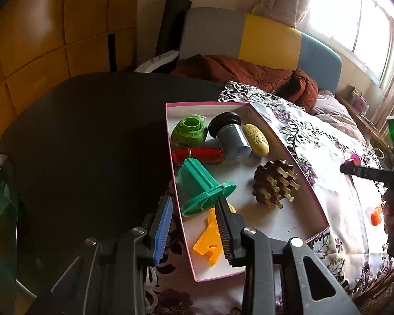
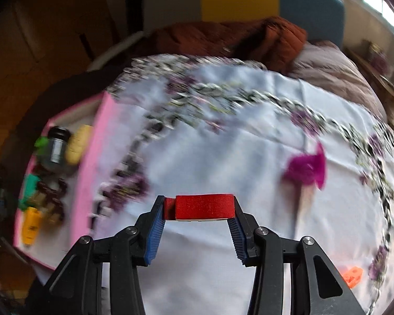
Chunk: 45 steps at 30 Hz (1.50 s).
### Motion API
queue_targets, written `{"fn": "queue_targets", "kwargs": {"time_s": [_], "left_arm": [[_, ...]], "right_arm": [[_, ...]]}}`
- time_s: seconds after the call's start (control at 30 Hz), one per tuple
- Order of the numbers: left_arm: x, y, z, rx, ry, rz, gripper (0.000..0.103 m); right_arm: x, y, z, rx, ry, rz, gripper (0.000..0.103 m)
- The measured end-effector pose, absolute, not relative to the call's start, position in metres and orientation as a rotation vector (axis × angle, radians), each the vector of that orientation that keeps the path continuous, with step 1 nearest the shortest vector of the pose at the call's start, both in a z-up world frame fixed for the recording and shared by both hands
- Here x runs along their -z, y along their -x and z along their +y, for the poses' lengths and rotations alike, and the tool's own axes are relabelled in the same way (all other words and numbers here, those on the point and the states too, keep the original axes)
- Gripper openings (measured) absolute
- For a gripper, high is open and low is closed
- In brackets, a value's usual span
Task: Organize rigid objects
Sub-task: 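Carry the red block into the tray with the right tool and release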
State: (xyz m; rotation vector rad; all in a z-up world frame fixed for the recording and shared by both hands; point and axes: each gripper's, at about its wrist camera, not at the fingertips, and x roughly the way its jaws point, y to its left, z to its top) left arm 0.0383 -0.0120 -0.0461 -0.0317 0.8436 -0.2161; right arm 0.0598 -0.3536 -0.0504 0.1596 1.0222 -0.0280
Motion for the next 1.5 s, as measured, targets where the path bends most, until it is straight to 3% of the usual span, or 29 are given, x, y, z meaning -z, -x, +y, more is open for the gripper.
{"fn": "queue_targets", "kwargs": {"time_s": [0.43,0.73,1.07,1.5], "left_arm": [[0.045,-0.040,0.008,0.171,0.071,0.831,0.034],[0.052,-0.042,0.021,0.148,0.094,0.849,0.034],[0.059,-0.041,0.024,0.151,0.106,0.866,0.034],[0.057,-0.037,0.019,0.144,0.084,0.861,0.034]], "right_arm": [[0.010,-0.098,-0.219,-0.274,-0.095,0.937,0.046],[0.043,-0.121,-0.148,-0.365,-0.025,1.013,0.046],[0.068,-0.127,-0.134,-0.315,0.012,1.029,0.055],[0.069,-0.117,-0.143,-0.296,-0.008,1.032,0.058]]}}
